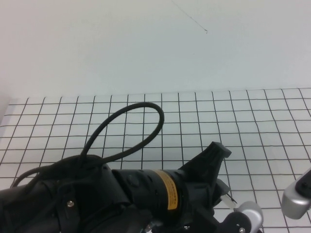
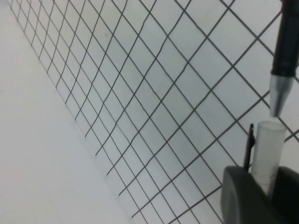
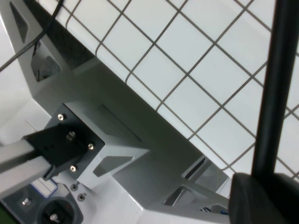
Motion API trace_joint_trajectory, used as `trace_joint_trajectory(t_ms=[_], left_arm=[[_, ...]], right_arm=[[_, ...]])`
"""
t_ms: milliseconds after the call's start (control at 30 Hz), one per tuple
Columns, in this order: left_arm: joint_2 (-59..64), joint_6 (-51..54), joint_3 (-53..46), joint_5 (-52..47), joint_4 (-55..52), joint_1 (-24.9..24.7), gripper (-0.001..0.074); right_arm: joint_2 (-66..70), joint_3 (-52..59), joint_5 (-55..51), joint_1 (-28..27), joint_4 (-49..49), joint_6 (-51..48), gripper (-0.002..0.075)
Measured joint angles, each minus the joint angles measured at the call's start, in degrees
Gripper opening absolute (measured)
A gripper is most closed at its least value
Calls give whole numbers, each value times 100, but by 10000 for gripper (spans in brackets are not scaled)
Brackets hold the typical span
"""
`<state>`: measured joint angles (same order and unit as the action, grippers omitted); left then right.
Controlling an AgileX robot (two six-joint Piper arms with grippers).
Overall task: Cap the pen
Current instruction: Put the cap on the pen
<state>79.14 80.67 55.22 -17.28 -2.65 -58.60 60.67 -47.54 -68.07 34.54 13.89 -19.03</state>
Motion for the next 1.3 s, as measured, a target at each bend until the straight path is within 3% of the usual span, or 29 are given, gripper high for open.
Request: trace_joint_trajectory(t_ms=[600,1300], left_arm=[[225,89,0,88,28,-498,0],[338,25,0,310,265,-614,0]], right_arm=[[0,0,22,0,0,161,58],[0,10,485,0,63,587,57]])
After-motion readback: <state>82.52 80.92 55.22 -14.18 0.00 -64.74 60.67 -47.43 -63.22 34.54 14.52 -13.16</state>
